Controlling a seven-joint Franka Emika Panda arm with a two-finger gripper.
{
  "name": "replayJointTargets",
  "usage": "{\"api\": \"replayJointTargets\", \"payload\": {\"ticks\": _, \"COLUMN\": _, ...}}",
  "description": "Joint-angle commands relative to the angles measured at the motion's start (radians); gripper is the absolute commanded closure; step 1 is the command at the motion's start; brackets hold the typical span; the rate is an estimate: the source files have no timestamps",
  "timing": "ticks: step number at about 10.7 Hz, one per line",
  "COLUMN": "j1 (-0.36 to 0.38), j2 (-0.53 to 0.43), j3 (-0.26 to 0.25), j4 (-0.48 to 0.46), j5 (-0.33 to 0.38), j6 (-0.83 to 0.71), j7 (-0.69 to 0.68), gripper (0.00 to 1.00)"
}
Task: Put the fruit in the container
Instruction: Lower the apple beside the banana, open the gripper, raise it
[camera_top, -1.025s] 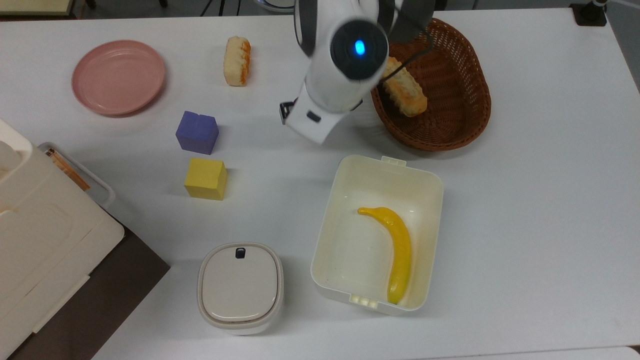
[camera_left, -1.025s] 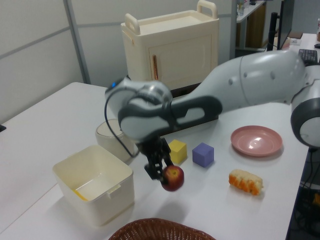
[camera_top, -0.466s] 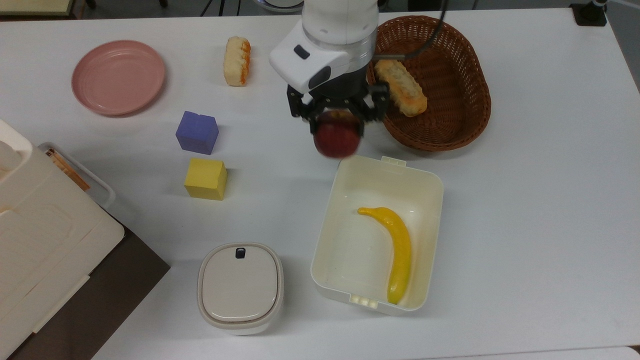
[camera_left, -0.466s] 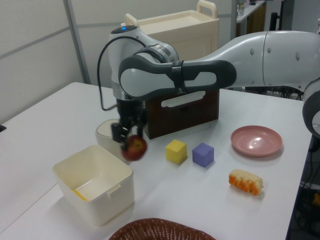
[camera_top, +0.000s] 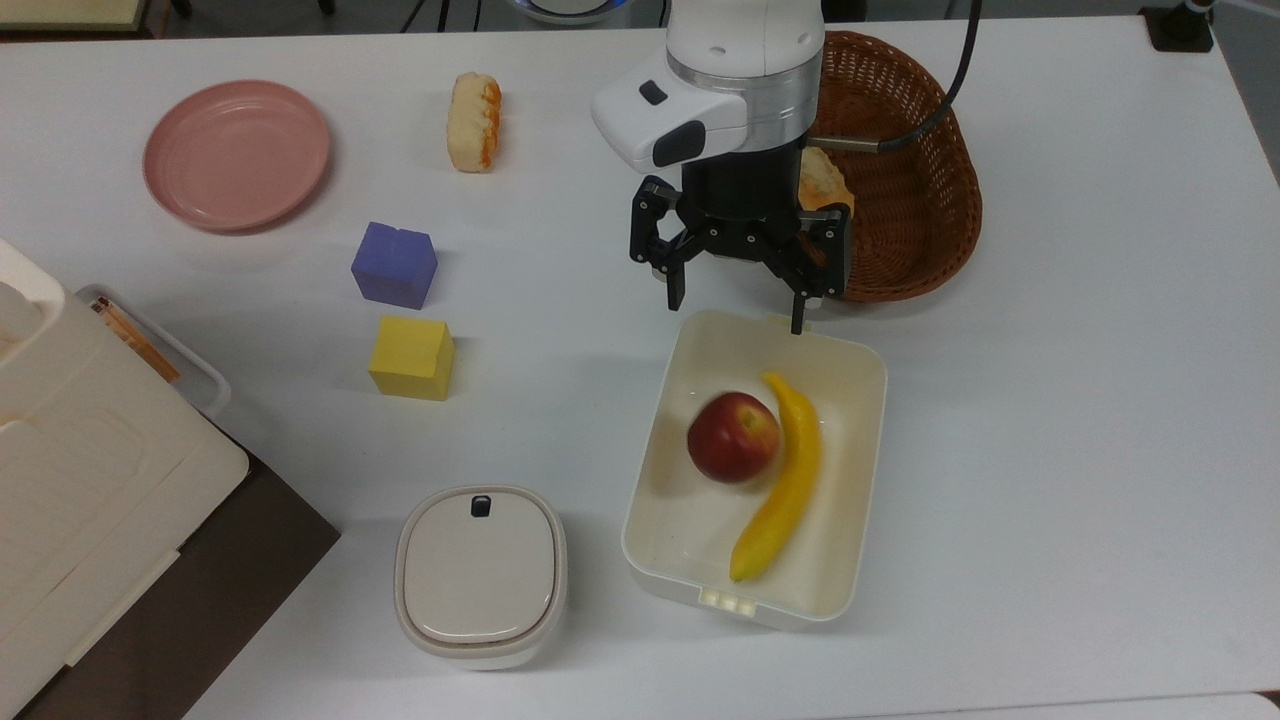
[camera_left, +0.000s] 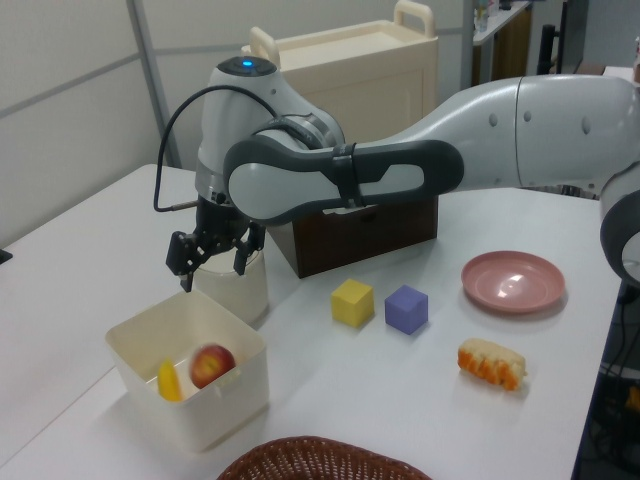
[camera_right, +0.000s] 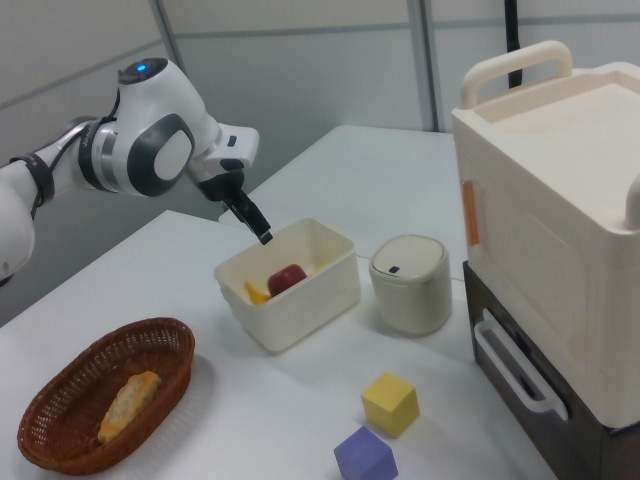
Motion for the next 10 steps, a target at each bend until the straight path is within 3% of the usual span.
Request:
{"api": "replayJointTargets", "payload": {"ticks": 1, "j1": -0.003, "j2": -0.037, "j3": -0.016, "j4": -0.024, "j5": -0.001, "j6": -0.042, "j7": -0.050, "gripper": 0.00}}
{"api": "replayJointTargets", "payload": {"ticks": 5, "j1": -0.064, "j2": -0.107, "j3": -0.022, "j4": -0.024, "j5": -0.098, "j6": -0.469, "j7": -0.452, "gripper": 0.00}}
{"api": "replayJointTargets", "payload": {"ticks": 7, "j1": -0.120, "j2": -0.115, "j3": -0.022, "j4": -0.038, "j5": -0.099, "j6": -0.502, "j7": -0.532, "gripper": 0.00}}
{"api": "replayJointTargets", "payload": {"ticks": 10, "j1": -0.181, "j2": -0.112, "j3": -0.021, "j4": -0.044, "j5": -0.099, "j6": -0.444, "j7": -0.538, "gripper": 0.00}}
